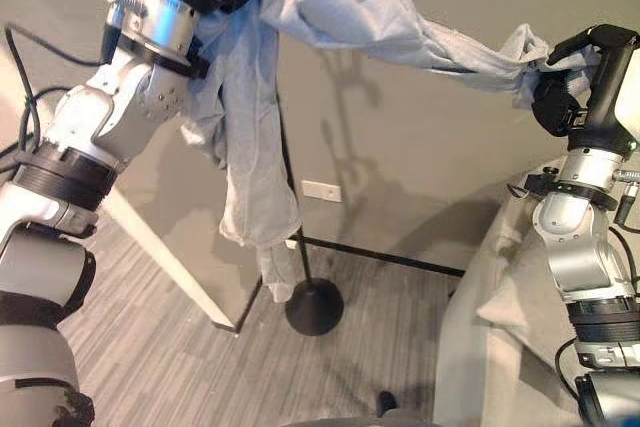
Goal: Hang the clothes on the sofa on the clothes rack.
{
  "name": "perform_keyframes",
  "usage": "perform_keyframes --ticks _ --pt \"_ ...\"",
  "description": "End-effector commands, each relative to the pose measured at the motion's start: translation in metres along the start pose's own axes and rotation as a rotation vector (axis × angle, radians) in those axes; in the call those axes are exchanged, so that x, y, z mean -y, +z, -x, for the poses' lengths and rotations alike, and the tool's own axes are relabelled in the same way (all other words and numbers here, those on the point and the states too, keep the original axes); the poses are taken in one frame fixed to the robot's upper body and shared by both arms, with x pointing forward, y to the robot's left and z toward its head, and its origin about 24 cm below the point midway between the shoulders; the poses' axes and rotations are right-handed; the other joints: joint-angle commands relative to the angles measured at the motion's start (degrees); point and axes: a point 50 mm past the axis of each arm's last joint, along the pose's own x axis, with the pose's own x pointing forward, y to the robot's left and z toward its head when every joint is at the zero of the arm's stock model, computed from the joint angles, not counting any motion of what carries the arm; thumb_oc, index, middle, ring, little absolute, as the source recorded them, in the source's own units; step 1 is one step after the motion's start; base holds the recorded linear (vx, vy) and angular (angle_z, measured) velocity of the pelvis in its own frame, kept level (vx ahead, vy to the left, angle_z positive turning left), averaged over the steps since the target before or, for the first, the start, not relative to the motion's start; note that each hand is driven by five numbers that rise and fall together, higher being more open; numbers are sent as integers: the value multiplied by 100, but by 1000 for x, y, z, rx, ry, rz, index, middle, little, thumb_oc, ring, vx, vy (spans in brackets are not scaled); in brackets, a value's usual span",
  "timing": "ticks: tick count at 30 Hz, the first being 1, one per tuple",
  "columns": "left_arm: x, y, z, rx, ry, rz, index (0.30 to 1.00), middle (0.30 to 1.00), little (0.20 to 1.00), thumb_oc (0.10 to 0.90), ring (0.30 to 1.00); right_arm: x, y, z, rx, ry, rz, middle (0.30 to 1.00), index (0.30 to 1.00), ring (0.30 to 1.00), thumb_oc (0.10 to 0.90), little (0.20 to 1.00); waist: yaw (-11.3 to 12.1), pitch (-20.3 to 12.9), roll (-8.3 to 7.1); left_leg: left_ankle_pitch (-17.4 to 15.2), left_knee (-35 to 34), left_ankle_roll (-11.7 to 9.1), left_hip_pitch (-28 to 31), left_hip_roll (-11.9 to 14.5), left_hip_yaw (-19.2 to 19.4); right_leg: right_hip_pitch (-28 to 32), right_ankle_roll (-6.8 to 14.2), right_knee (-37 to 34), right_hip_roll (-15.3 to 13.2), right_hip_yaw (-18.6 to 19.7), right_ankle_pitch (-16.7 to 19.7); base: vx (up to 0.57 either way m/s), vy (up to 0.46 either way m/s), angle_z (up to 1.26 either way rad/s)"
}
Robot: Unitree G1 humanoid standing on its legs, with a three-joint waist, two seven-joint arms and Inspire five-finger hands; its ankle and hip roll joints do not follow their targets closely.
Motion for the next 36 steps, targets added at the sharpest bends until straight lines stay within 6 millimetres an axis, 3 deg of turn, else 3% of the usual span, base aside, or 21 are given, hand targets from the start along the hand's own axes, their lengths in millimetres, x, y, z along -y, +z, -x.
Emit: perform_keyframes --ticks 1,8,11,12,13,15,16,17,18,19,20,21,22,25,27,29,31,36 --pt "-43 -26 -25 -68 131 -75 300 300 300 400 300 25 22 -15 195 -66 -26 300 300 300 400 300 210 -552 -169 -45 164 -151 60 309 103 -240 810 215 -411 226 -178 141 -119 -2" --pt "-36 -47 7 -82 -33 -167 300 300 300 400 300 28 13 3 234 53 8 300 300 300 400 300 99 -623 1 401 120 -389 154 602 276 -140 678 69 -112 282 -365 125 -96 0" --pt "-42 -58 20 -105 -61 -211 300 300 300 400 300 31 12 7 242 73 -7 300 300 300 400 300 102 -635 31 599 224 -458 157 708 322 -119 607 49 27 310 -443 88 -78 -12" --pt "-53 -66 27 -134 -47 -238 300 300 300 400 300 35 10 6 236 62 -20 300 300 300 400 300 164 -618 -1 836 614 -480 62 809 310 -60 530 24 129 315 -520 84 -101 -14" --pt "-53 -67 29 -137 -46 -238 300 300 300 400 300 36 11 6 238 63 -21 300 300 300 400 300 160 -614 7 822 660 -489 38 813 303 -62 519 25 132 318 -518 70 -102 -27" --pt "-68 -71 31 -155 2 -259 300 300 300 400 300 40 11 4 235 40 -34 300 300 300 400 300 272 -542 -98 1098 1213 -453 -179 825 207 56 412 22 195 348 -585 27 -73 -30" --pt "-68 -71 32 -157 4 -259 300 300 300 400 300 40 11 3 237 39 -34 300 300 300 400 300 261 -528 -102 1085 1283 -458 -219 819 186 56 403 22 187 345 -581 53 -140 -22" --pt "-88 -76 34 -181 72 -296 300 300 300 400 300 46 12 -1 238 1 -36 300 300 300 400 300 444 -397 -316 1368 2046 -373 -553 748 -35 212 263 22 205 399 -631 33 -164 -20" --pt "-98 -78 37 -198 122 -299 300 300 300 400 300 51 11 -6 237 -29 -19 300 300 300 400 300 589 -268 -489 1416 2631 -264 -902 701 -182 365 193 22 136 366 -691 49 -165 -27" --pt "-105 -79 39 -216 159 -293 300 300 300 400 300 53 9 -10 227 -42 -9 300 300 300 400 300 623 -185 -544 1283 2781 -181 -1137 668 -198 434 190 22 79 348 -731 19 -82 -25" --pt "-111 -80 38 -220 186 -304 300 300 300 400 300 53 8 -11 221 -50 -8 300 300 300 400 300 658 -147 -570 1122 2729 -139 -1307 632 -186 481 191 22 65 358 -756 87 35 16" --pt "-126 -86 36 -229 220 -363 300 300 300 400 300 56 10 -16 228 -78 -19 300 300 300 400 300 723 -103 -592 486 2336 -31 -1549 478 -95 541 275 22 -23 425 -826 130 133 43" --pt "-134 -90 35 -249 250 -375 300 300 300 400 300 54 12 -18 227 -101 -42 300 300 300 400 300 859 -53 -540 450 1536 -52 -1877 352 -141 634 329 22 -17 453 -902 153 203 53" --pt "-135 -90 34 -256 276 -358 300 300 300 400 300 50 15 -19 228 -112 -67 300 300 300 400 300 1068 -7 -480 929 572 -108 -2191 160 -365 778 321 22 32 538 -1008 81 94 21" --pt "-131 -89 33 -253 258 -348 300 300 300 400 300 48 15 -19 224 -96 -63 300 300 300 400 300 1076 6 -421 1131 128 -154 -2159 70 -411 907 306 22 68 572 -1075 110 115 17" --pt "-122 -87 32 -239 221 -339 300 300 300 400 300 42 16 -15 226 -67 -60 300 300 300 400 300 1050 -68 -344 1137 87 -171 -2039 50 -442 1008 358 27 26 599 -1131 173 217 -34" --pt "-99 -84 34 -233 138 -287 300 300 300 400 300 38 11 -5 198 -30 -29 300 300 300 400 300 996 -308 -327 1073 45 -83 -1767 -54 -305 1093 489 96 -213 627 -1148 262 352 -37" --pt "-78 -78 36 -239 88 -206 300 300 300 400 300 37 10 -10 172 -55 -12 300 300 300 400 300 976 -440 -370 858 37 66 -1530 -187 -85 1060 595 283 -450 756 -1219 109 164 -37"
